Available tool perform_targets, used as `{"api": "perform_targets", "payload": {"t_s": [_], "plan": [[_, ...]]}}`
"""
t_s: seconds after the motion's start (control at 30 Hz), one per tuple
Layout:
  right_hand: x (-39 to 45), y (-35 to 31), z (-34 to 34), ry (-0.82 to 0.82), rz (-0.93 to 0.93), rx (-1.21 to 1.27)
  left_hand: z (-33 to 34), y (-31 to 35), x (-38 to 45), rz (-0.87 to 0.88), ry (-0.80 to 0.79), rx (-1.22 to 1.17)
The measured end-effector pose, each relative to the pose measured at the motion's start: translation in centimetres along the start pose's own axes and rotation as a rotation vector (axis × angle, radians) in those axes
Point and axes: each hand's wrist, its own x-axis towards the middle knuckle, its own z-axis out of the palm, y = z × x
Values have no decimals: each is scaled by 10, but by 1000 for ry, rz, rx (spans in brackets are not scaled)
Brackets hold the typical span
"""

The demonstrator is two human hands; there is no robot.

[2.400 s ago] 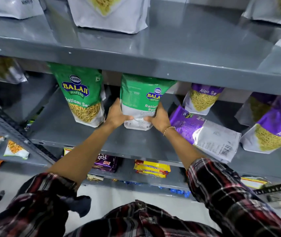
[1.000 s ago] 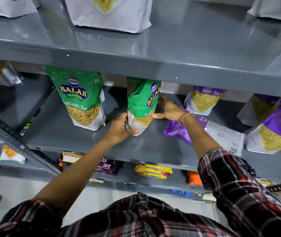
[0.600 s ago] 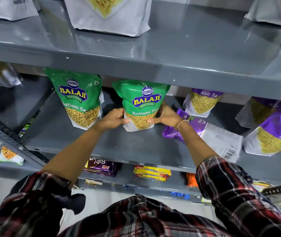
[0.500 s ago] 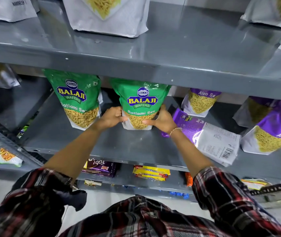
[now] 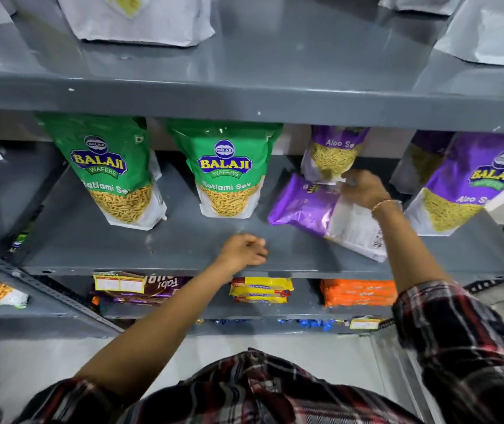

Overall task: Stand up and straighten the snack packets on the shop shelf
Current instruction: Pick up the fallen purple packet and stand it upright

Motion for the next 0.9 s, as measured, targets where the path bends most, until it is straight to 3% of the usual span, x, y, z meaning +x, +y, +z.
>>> {"api": "perform_targets", "payload": {"t_s": [0.1,0.2,0.37,0.5,0.63,0.77,0.9], "plan": [[8,40,-24,-188,48,-141,56,9,6,-68,-189,-52],[11,58,-28,-268,29,-214,103,15,21,-109,-195,-170],[25,81,-25,-413,-65,-212,149,22,47,-45,32,-393],[17,88,-28,-431,-163,106,161,19,47,63,260,-494],[-2,93,-28,-453,-256,463,154,29,34,237,448,-405],[-7,102,-25,-485,-330,654,139,50,25,483,594,-8],[-5,103,-16,-312,-313,747,138,91,27,621,589,111]]}}
